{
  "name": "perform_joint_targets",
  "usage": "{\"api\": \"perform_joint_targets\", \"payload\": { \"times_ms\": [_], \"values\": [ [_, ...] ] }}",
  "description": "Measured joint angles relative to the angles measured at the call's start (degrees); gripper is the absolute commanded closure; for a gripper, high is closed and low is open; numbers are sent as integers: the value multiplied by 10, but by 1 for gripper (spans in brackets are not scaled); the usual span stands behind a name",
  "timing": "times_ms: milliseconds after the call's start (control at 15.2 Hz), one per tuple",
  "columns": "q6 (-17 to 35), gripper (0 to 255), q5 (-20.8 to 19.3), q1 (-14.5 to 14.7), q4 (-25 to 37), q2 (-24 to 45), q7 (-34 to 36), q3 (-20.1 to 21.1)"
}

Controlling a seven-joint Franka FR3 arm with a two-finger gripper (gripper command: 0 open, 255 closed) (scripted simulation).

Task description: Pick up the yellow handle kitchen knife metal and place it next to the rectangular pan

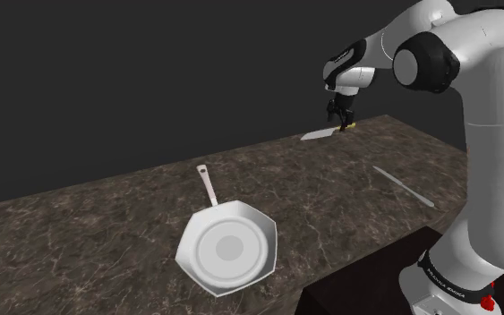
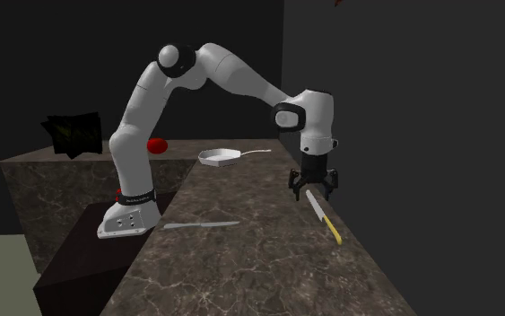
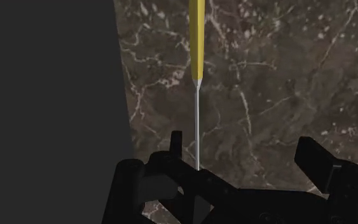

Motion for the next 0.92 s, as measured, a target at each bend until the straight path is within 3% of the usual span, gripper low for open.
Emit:
{"api": "perform_joint_targets", "payload": {
  "times_ms": [198,924],
  "values": [
    [-10,0,24,-35,58,55,-40,30],
    [19,0,48,-50,69,97,-56,51]
  ]
}}
